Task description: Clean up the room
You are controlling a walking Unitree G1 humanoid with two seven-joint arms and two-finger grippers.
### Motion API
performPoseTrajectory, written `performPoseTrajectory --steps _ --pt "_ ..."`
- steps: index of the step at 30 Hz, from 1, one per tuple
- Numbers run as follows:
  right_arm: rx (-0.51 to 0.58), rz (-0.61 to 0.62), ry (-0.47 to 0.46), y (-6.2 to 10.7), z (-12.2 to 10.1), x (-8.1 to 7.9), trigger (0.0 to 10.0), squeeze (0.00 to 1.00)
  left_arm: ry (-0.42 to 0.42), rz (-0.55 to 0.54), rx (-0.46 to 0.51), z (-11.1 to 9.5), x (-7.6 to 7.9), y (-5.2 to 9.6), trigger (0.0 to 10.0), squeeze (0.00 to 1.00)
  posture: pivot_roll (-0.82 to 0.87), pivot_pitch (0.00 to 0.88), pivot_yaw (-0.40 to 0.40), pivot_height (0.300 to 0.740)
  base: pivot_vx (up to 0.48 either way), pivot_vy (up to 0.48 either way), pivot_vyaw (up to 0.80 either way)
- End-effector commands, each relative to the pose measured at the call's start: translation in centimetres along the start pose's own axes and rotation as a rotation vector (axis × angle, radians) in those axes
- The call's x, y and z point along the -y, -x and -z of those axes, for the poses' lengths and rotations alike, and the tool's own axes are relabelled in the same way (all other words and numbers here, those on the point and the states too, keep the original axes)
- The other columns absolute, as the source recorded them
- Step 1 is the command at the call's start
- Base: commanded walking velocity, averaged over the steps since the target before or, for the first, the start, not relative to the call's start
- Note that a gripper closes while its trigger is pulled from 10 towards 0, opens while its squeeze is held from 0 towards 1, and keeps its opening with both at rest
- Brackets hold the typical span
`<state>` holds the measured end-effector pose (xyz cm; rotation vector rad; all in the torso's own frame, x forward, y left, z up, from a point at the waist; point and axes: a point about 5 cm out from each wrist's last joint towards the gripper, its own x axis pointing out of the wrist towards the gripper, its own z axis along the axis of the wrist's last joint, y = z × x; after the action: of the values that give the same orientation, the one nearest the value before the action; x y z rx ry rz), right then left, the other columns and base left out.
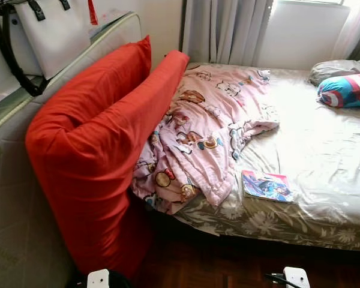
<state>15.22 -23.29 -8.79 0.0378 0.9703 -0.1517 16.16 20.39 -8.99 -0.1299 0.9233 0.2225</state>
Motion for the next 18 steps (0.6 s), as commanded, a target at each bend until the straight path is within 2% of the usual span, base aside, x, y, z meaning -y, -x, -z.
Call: performPoseTrajectory --steps 1,18 --pt "0.09 0.011 -0.348 -0.71 -2.93 -1.32 10.0 0.0 -0.21 0.049 0.136 -9.4 2.81 -1.37 10.0 0.0 -0.1 0.0 0.056 0.74 0.0 -0.3 0.0" --pt "0.09 0.012 -0.345 -0.69 -2.86 -1.29 10.0 0.0 -0.209 0.05 0.136 -9.32 2.81 -1.37 10.0 0.0 -0.11 0.0 0.054 0.74 0.0 -0.339 0.0"
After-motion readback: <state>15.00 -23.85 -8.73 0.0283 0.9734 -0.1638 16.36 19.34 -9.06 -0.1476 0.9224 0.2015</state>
